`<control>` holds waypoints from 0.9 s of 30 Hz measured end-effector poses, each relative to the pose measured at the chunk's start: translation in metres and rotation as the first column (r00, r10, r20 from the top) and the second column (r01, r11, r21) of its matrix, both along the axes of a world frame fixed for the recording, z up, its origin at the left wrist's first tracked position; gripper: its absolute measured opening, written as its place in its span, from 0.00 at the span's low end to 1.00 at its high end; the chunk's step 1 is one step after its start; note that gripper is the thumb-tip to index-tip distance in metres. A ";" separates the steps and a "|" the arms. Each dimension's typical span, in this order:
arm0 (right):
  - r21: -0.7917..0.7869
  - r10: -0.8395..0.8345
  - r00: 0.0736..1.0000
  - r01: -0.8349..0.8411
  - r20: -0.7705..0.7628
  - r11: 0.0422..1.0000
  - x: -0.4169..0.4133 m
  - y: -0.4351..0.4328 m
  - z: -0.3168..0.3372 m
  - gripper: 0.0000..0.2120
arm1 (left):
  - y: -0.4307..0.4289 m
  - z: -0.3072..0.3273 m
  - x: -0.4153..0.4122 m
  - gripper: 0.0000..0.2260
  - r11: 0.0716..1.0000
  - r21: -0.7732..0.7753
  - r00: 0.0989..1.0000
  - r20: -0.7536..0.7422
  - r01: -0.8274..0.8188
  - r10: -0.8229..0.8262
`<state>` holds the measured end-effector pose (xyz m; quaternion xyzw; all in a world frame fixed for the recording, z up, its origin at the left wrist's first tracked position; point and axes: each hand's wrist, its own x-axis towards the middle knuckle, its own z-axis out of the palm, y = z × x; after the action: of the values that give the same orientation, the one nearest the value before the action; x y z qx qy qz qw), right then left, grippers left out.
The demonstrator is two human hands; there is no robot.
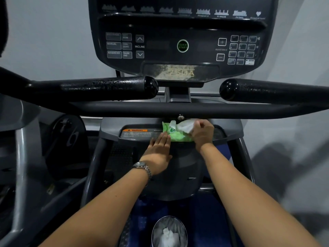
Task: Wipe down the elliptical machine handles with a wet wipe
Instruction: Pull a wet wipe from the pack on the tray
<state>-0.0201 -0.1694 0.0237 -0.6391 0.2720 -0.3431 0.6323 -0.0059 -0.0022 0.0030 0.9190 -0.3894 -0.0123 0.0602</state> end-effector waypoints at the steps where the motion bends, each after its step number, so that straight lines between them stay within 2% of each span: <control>1: 0.142 -0.004 0.999 -0.002 0.039 0.990 -0.002 -0.001 0.004 0.06 | 0.000 0.000 0.000 0.32 1.000 -0.001 1.000 -0.002 -0.004 0.004; 3: 0.342 -0.010 0.998 -0.013 0.066 0.940 -0.005 -0.004 0.010 0.06 | -0.001 -0.001 -0.001 0.32 1.000 -0.012 1.000 -0.002 -0.008 0.008; 5: 0.390 -0.024 0.998 0.000 0.056 0.921 -0.006 -0.007 0.010 0.07 | -0.001 -0.001 -0.002 0.32 1.000 -0.016 1.000 0.004 -0.013 0.013; 9: 0.306 -0.041 0.999 0.034 0.017 0.952 -0.013 -0.006 0.007 0.08 | -0.001 0.002 -0.005 0.30 0.993 -0.118 1.000 -0.009 -0.020 0.019; 11: 0.188 -0.041 0.998 0.051 -0.057 0.981 -0.019 -0.004 0.005 0.11 | 0.001 0.005 -0.011 0.28 0.957 -0.288 0.998 -0.052 -0.035 0.021; 13: 0.157 -0.040 0.998 0.046 -0.039 0.987 -0.028 0.003 0.002 0.14 | 0.002 0.009 -0.018 0.25 0.863 -0.492 0.988 -0.146 -0.116 0.050; 15: 0.119 -0.052 0.999 0.054 -0.015 0.991 -0.041 0.015 0.000 0.13 | 0.000 0.013 -0.025 0.20 0.715 -0.633 0.934 -0.349 -0.295 0.076; 16: 0.066 -0.052 0.998 0.053 -0.023 0.996 -0.049 0.022 0.002 0.11 | -0.002 0.016 -0.029 0.16 0.623 -0.666 0.877 -0.475 -0.410 0.069; 18: 0.016 -0.019 1.000 0.020 -0.022 1.000 -0.063 0.034 0.005 0.08 | -0.005 0.028 -0.038 0.07 0.442 -0.634 0.700 -0.714 -0.635 -0.019; 19: -0.008 0.006 1.000 -0.006 -0.023 1.000 -0.070 0.039 0.008 0.08 | -0.005 0.035 -0.042 0.05 0.387 -0.593 0.615 -0.785 -0.706 -0.079; 20: -0.028 0.032 0.999 -0.033 -0.025 0.999 -0.077 0.045 0.012 0.09 | -0.003 0.040 -0.047 0.04 0.373 -0.566 0.568 -0.815 -0.735 -0.118; 24: -0.083 0.131 0.990 -0.136 -0.057 0.987 -0.108 0.066 0.025 0.04 | 0.016 0.053 -0.074 0.03 0.405 -0.569 0.544 -0.818 -0.716 -0.188; 27: -0.085 0.207 0.977 -0.212 -0.056 0.974 -0.134 0.079 0.031 0.03 | 0.034 0.057 -0.090 0.05 0.383 -0.571 0.532 -0.820 -0.726 -0.213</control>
<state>-0.1537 -0.0903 0.0543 -0.7002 0.2019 -0.2714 0.6287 -0.0958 0.0319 0.0598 0.6782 -0.0841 -0.2051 0.7006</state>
